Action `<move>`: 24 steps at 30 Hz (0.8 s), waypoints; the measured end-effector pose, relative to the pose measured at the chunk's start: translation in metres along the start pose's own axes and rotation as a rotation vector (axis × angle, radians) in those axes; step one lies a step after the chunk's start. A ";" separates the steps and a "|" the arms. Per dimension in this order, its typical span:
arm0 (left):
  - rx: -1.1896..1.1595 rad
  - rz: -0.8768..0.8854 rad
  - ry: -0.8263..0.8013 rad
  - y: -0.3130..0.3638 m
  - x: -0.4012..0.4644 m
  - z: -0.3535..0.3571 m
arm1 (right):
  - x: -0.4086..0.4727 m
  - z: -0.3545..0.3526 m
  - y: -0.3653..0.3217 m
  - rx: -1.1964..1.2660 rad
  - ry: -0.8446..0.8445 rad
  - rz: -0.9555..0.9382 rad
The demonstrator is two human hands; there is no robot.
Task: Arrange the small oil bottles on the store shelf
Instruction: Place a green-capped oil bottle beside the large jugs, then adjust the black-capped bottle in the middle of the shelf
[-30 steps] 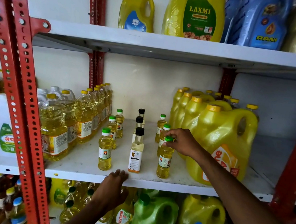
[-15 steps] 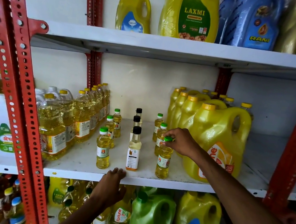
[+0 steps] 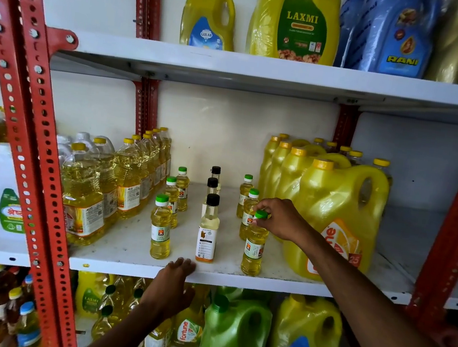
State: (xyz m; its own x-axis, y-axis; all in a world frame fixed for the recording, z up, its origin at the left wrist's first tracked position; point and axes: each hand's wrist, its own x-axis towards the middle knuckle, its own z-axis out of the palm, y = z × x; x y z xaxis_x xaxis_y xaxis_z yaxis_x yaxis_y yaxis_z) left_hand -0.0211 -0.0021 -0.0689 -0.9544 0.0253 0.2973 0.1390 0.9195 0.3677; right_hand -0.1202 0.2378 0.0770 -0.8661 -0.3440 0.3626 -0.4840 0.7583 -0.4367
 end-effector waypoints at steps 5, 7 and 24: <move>0.006 0.018 -0.029 -0.007 0.000 0.000 | 0.003 0.001 0.000 -0.028 -0.036 0.009; 0.013 0.025 -0.017 -0.011 -0.001 0.000 | 0.005 0.002 0.001 -0.049 -0.051 0.036; -0.083 0.025 0.005 -0.028 -0.008 -0.012 | 0.059 0.035 -0.075 0.033 -0.151 -0.199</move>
State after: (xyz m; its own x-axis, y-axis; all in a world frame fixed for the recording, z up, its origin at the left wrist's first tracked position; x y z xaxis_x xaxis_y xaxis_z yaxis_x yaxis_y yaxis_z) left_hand -0.0141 -0.0329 -0.0710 -0.9490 0.0456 0.3121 0.1844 0.8830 0.4316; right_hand -0.1394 0.1412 0.1029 -0.7609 -0.5656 0.3180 -0.6486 0.6498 -0.3962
